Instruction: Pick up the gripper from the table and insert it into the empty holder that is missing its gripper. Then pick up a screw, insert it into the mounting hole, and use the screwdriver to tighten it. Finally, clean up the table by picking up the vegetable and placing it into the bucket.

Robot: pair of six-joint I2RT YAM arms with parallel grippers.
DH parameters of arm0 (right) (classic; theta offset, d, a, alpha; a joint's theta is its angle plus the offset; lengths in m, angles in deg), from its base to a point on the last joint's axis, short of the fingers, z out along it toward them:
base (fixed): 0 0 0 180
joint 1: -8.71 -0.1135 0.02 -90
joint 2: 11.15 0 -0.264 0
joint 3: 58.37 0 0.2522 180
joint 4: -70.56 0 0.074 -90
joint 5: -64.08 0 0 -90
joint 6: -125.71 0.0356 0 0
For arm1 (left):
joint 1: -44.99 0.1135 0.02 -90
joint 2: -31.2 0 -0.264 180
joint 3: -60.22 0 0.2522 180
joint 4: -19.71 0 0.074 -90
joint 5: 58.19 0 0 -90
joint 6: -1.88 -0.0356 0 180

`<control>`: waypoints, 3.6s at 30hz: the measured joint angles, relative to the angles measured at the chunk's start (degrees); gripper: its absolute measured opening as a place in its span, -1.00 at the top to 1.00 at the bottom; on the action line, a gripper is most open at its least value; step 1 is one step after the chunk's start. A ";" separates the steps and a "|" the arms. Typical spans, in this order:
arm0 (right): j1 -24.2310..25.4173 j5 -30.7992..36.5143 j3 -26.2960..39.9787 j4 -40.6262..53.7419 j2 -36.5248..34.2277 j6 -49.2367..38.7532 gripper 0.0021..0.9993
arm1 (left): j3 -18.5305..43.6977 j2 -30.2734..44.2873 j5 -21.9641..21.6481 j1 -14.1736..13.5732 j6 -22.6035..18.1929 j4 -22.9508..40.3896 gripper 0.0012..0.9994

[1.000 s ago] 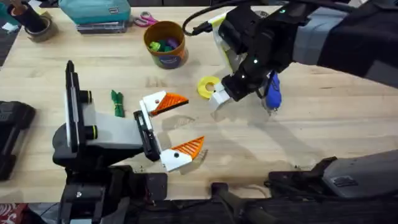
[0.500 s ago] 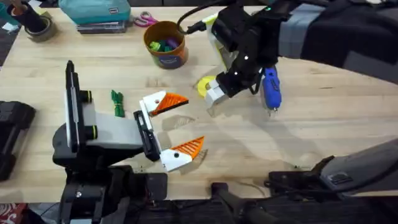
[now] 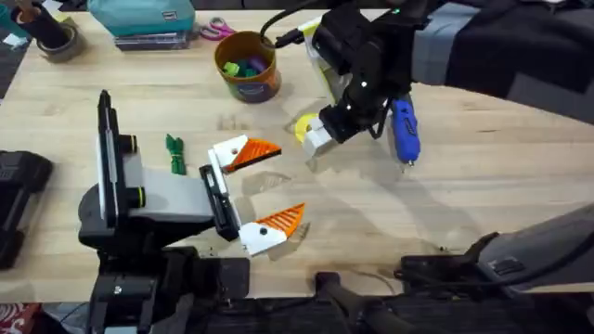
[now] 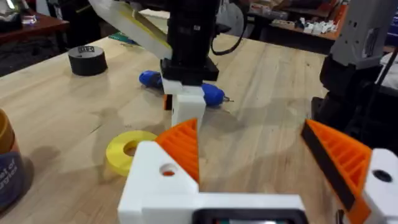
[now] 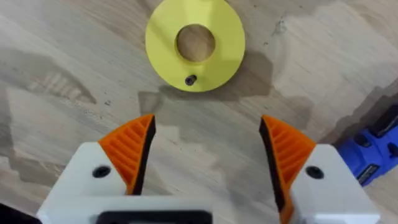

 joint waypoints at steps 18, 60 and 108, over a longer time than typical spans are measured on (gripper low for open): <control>-1.18 0.00 -0.17 -4.95 -0.32 0.20 -0.93 | 0.00 0.02 0.00 0.00 0.00 0.00 -0.97; -2.19 0.22 -3.28 -12.67 -3.42 0.20 -0.46 | 0.00 0.01 0.00 0.00 0.00 0.00 -0.97; -2.19 1.05 -3.28 -12.82 -3.82 0.24 0.99 | 0.00 0.00 0.00 0.00 0.00 0.00 -0.97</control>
